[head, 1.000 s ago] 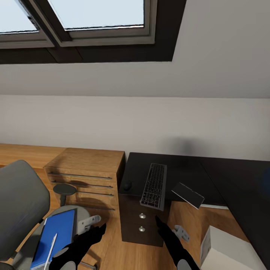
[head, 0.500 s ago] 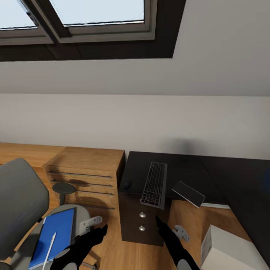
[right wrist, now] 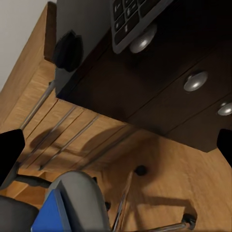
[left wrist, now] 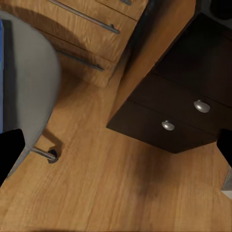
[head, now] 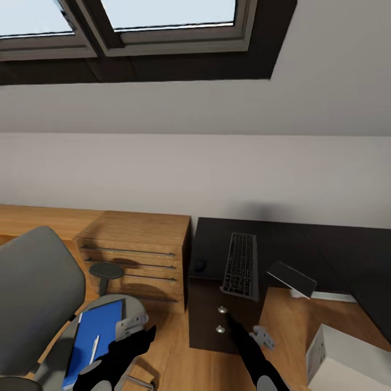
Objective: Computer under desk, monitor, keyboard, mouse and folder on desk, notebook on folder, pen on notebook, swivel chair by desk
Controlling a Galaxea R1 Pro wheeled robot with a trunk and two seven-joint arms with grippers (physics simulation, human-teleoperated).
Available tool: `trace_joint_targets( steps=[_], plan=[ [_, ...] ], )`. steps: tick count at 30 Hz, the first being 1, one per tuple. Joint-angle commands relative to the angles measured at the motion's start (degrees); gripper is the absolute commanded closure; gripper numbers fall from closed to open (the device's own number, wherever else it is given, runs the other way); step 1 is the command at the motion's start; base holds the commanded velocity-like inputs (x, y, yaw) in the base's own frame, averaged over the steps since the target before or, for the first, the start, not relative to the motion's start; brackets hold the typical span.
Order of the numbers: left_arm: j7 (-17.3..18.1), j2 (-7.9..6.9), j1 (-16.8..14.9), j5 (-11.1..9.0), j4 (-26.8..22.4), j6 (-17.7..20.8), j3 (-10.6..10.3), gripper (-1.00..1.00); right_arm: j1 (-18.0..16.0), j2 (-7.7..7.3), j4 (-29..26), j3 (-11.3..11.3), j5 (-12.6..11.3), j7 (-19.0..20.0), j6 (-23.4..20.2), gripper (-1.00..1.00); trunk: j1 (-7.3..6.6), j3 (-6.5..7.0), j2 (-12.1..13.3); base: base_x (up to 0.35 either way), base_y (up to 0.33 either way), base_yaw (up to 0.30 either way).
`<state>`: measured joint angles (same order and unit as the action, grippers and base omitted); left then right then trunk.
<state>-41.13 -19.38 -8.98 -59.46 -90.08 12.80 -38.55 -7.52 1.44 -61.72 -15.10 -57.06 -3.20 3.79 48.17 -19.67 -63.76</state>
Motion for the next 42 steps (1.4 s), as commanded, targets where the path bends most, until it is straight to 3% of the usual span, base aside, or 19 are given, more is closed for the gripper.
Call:
trace_joint_targets(
  steps=[1,10,29,35,42],
  plan=[
    [-0.36,-0.05,-0.07,-0.17,-0.07,0.12,-0.11,-1.0,-0.04,-0.03,-0.06,-0.19,-0.6,-0.32,0.38,-1.0,0.23,-0.26,-0.47,0.01,0.168,0.0],
    [-0.36,-0.05,-0.07,-0.07,-0.1,0.12,-0.36,-1.0,-0.04,-0.05,0.01,0.03,-0.61,-0.32,0.35,-1.0,2.21,-1.87,-4.08,0.002,0.04,0.0],
    [-0.56,0.03,-0.07,0.21,-0.09,-0.11,-3.03,-1.0,-0.04,-0.61,-0.05,0.06,-0.57,1.03,0.34,-1.0,6.38,-5.28,-11.7,0.0,0.0,0.0],
    [-5.41,0.03,-0.07,0.34,-0.16,-0.29,-5.91,-1.0,-0.04,-3.73,-0.28,0.22,-0.86,7.75,0.15,-1.0,7.7,-6.36,-14.1,0.0,0.0,0.0],
    [-7.14,0.34,-0.07,0.31,-0.18,-0.32,-6.42,-1.0,-0.04,-5.22,-0.52,0.32,-0.97,11.05,0.14,-1.0,9.24,-7.62,-16.91,0.0,0.0,0.0]
  ],
)
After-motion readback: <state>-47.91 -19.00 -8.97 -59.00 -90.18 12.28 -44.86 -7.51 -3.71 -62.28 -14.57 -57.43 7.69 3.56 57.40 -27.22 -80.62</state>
